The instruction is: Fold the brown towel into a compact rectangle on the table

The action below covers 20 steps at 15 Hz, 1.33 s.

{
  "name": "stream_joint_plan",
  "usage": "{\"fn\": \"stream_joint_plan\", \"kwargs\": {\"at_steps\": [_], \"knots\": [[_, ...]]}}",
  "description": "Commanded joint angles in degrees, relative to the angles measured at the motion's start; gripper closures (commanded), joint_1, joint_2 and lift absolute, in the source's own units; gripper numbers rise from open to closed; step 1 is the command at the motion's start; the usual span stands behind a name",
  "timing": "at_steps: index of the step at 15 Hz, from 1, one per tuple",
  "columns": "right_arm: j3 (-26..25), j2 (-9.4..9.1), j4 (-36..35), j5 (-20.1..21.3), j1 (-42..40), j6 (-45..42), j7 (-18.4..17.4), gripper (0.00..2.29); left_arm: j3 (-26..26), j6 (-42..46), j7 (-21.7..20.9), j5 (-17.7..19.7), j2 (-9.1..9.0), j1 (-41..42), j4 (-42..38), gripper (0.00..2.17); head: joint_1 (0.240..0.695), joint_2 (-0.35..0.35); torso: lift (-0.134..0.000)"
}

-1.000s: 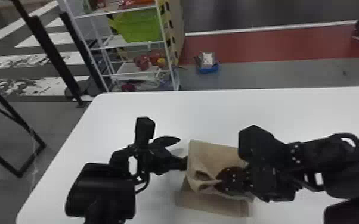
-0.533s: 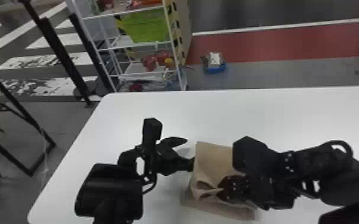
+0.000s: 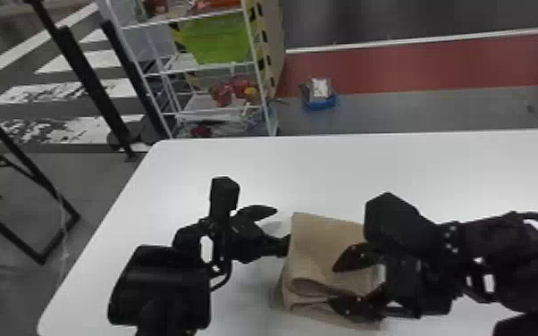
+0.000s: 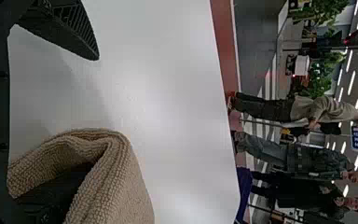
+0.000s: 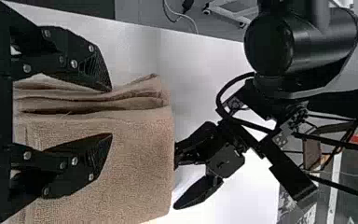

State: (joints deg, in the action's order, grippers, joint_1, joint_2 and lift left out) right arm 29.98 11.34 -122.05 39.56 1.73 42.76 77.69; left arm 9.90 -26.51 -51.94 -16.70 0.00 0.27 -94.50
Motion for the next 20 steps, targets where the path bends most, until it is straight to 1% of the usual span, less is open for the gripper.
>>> {"fn": "stream_joint_plan", "kwargs": {"at_steps": [1,2,3,4,6,7,8,9,11,12,13,15,17,20], "knots": [[-2.8,-0.09,-0.8,-6.8,-0.2,5.2,0.6,0.04,0.1,0.0,0.0,0.0,-0.15,0.0,0.0,0.08,0.695,0.261,-0.134],[-4.2,-0.44,-0.8,-9.9,0.1,8.2,0.6,0.05,0.2,0.0,0.0,0.0,-0.15,0.0,0.0,0.08,0.695,0.261,-0.134],[-6.1,-1.76,-0.7,-12.5,0.7,11.0,0.6,0.08,0.3,0.0,0.0,0.0,-0.15,0.0,0.0,0.08,0.695,0.26,-0.134],[-7.6,-2.99,0.1,-13.6,1.1,13.3,0.6,0.22,0.3,0.0,-0.2,0.0,-0.15,0.0,0.0,0.08,0.695,0.259,-0.134],[-10.8,-3.52,2.6,-19.1,2.4,17.5,0.6,1.07,0.4,0.0,-0.3,0.0,-0.15,0.0,0.0,0.08,0.695,0.255,-0.134],[-11.9,-3.87,2.9,-20.4,2.7,19.8,0.6,1.6,0.4,0.0,-0.4,0.0,-0.15,0.0,0.0,0.08,0.695,0.252,-0.134],[-12.3,-4.22,3.0,-20.5,2.7,20.3,0.6,2.14,0.4,0.0,-0.4,0.0,-0.15,0.1,0.0,0.08,0.695,0.248,-0.134],[-12.1,-4.22,3.4,-20.1,2.7,20.3,0.6,2.25,0.4,0.0,-0.4,0.0,-0.15,0.1,0.0,0.08,0.695,0.244,-0.134],[-10.6,-4.66,4.5,-19.3,3.4,22.4,0.6,2.25,0.4,0.0,-0.6,0.0,-0.15,0.1,-0.1,0.08,0.695,0.237,-0.134],[-8.8,-4.66,5.3,-17.8,3.6,23.3,0.6,2.25,0.5,0.0,-0.7,-0.1,-0.15,0.0,-0.1,0.08,0.695,0.238,-0.134],[-6.5,-4.75,6.0,-15.1,4.1,24.0,0.6,2.25,0.6,0.0,-0.8,-0.1,-0.15,0.1,-0.1,0.08,0.695,0.24,-0.134],[-3.9,-5.28,8.9,-12.4,4.4,23.8,0.6,2.25,0.6,-0.2,-0.9,-0.1,-0.15,0.1,-0.2,0.08,0.695,0.255,-0.134],[-3.3,-6.24,11.0,-12.0,4.4,23.1,0.6,2.25,0.6,-0.2,-0.9,-0.2,-0.15,0.1,-0.2,0.08,0.695,0.265,-0.134],[-2.9,-6.15,12.0,-11.4,4.6,23.3,0.6,2.25,0.5,-0.2,-1.0,-0.2,-0.15,0.0,-0.1,0.08,0.695,0.277,-0.134]]}}
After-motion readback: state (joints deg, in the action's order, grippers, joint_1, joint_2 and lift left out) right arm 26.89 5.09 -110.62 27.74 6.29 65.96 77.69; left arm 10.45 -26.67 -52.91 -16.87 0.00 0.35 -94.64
